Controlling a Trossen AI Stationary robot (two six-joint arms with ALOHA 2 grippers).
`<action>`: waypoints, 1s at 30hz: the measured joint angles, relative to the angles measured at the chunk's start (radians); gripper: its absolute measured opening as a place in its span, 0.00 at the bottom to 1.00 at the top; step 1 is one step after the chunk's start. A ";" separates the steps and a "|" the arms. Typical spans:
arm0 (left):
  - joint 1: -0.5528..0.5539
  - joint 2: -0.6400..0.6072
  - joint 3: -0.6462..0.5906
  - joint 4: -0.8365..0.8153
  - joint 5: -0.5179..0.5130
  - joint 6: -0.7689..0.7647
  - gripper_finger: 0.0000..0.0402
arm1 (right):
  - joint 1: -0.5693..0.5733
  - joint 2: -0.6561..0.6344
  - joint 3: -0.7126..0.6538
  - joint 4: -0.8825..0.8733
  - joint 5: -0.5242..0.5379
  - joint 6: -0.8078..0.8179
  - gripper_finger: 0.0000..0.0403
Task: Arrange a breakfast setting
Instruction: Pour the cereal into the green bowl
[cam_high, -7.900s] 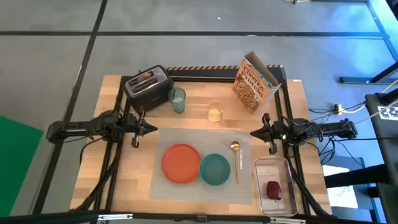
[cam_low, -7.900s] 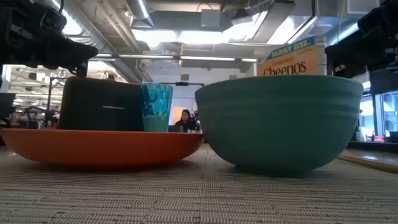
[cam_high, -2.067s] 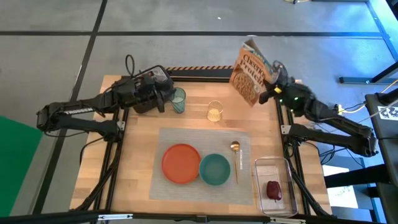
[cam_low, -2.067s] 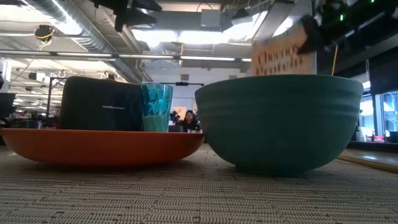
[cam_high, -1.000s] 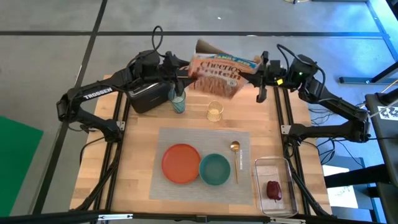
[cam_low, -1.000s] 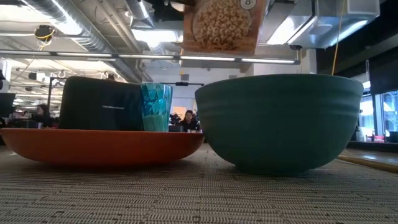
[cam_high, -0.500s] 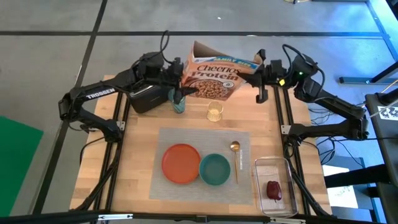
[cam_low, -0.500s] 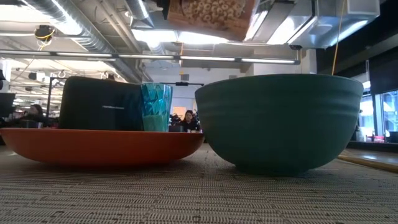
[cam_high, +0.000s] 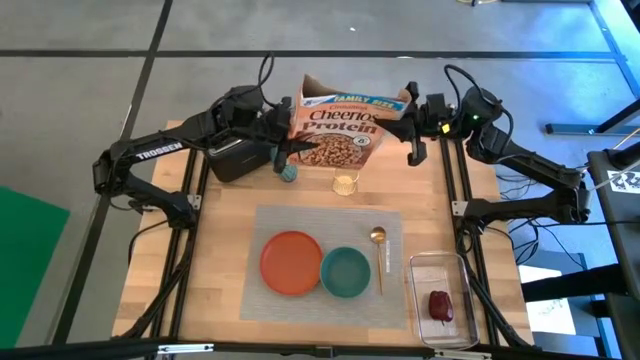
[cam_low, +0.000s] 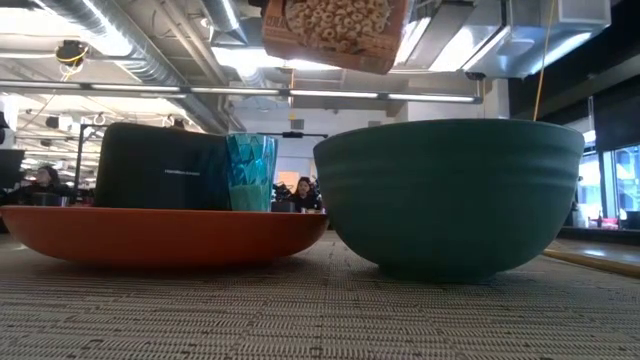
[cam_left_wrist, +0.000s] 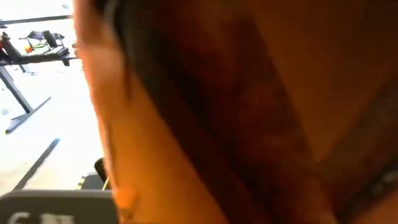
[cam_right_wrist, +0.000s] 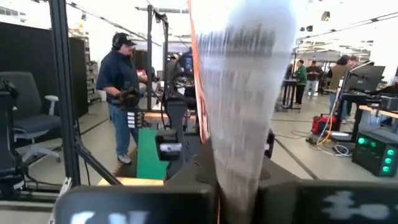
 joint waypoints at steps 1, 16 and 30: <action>0.000 -0.008 0.000 -0.019 0.001 0.014 0.30 | 0.000 -0.001 0.000 0.006 0.004 0.002 0.08; -0.042 -0.290 -0.002 -0.590 -0.184 0.316 0.29 | -0.001 -0.140 0.002 0.084 0.229 0.029 0.69; -0.339 -0.288 -0.002 -0.958 -0.338 0.334 0.29 | -0.001 -0.152 0.001 -0.153 0.483 0.096 0.72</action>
